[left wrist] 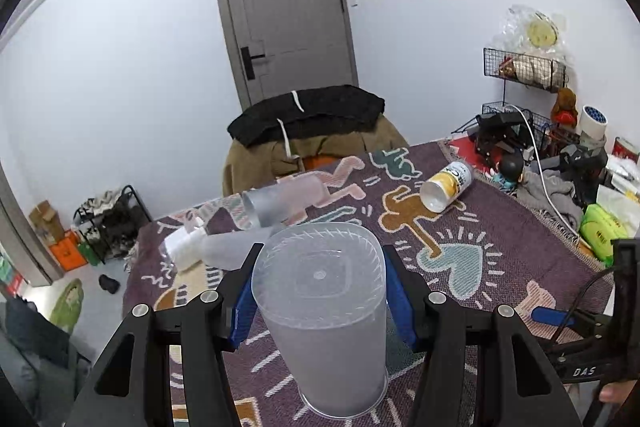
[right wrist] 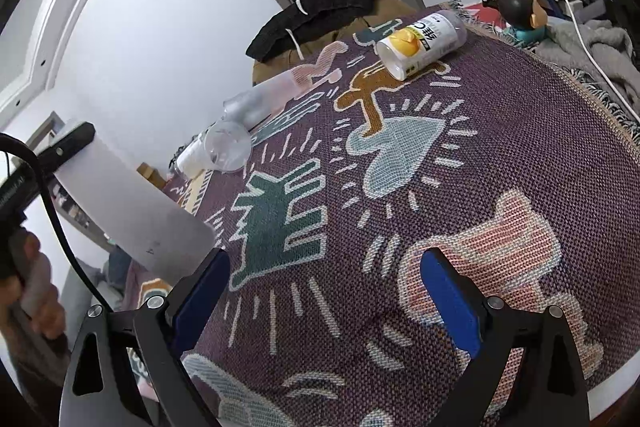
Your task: Flip cup upside down
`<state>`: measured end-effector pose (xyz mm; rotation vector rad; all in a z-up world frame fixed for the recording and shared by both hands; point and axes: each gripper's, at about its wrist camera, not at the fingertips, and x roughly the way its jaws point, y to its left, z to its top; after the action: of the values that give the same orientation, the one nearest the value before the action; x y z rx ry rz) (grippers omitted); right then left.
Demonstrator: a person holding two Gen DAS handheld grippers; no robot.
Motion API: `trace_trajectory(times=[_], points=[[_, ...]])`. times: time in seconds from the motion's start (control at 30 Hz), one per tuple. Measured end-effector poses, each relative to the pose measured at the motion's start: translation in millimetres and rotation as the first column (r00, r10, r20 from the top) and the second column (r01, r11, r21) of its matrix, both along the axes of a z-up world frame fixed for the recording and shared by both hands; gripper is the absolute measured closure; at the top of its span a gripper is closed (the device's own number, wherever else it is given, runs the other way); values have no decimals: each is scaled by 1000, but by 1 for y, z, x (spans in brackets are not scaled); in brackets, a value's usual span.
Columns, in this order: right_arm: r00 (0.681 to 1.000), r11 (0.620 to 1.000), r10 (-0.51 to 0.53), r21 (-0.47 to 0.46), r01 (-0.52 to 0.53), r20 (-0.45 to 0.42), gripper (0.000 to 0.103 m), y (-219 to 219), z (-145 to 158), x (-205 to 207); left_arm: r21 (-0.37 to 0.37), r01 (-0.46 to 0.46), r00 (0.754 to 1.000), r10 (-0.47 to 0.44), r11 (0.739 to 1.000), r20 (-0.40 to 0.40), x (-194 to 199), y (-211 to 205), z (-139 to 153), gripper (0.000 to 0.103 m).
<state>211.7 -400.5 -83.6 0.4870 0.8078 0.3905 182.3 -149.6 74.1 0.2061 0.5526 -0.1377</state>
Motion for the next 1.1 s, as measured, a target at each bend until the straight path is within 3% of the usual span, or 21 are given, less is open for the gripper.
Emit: trace_trajectory(times=[0.23, 0.4, 0.5, 0.57, 0.67, 0.83, 1.1], points=[[1000, 1000, -19, 6, 19, -11, 7, -6, -5, 3, -21, 63, 998, -62, 998, 13, -5, -17, -21, 45], [1000, 1000, -25, 11, 25, -11, 7, -10, -5, 3, 93, 86, 996, -88, 992, 17, -12, -32, -37, 43], [1000, 1000, -23, 4, 23, -3, 7, -9, -3, 2, 55, 74, 997, -74, 996, -3, -10, -23, -31, 32], [1000, 1000, -17, 4, 17, -3, 7, -7, -2, 1, 5, 63, 998, -63, 998, 2, -11, -14, -23, 15], [1000, 1000, -7, -8, 7, 6, 7, -3, 1, -1, -11, 42, 998, -42, 999, 47, -17, -4, -12, 6], [999, 999, 14, -29, -13, 40, 6, 2, 12, -8, -17, 36, 996, -35, 999, 81, -32, 10, -1, 4], [986, 994, 11, -108, 7, 167, 6, 11, 45, -35, -56, 15, 992, -8, 998, 125, -63, 33, 6, 3]])
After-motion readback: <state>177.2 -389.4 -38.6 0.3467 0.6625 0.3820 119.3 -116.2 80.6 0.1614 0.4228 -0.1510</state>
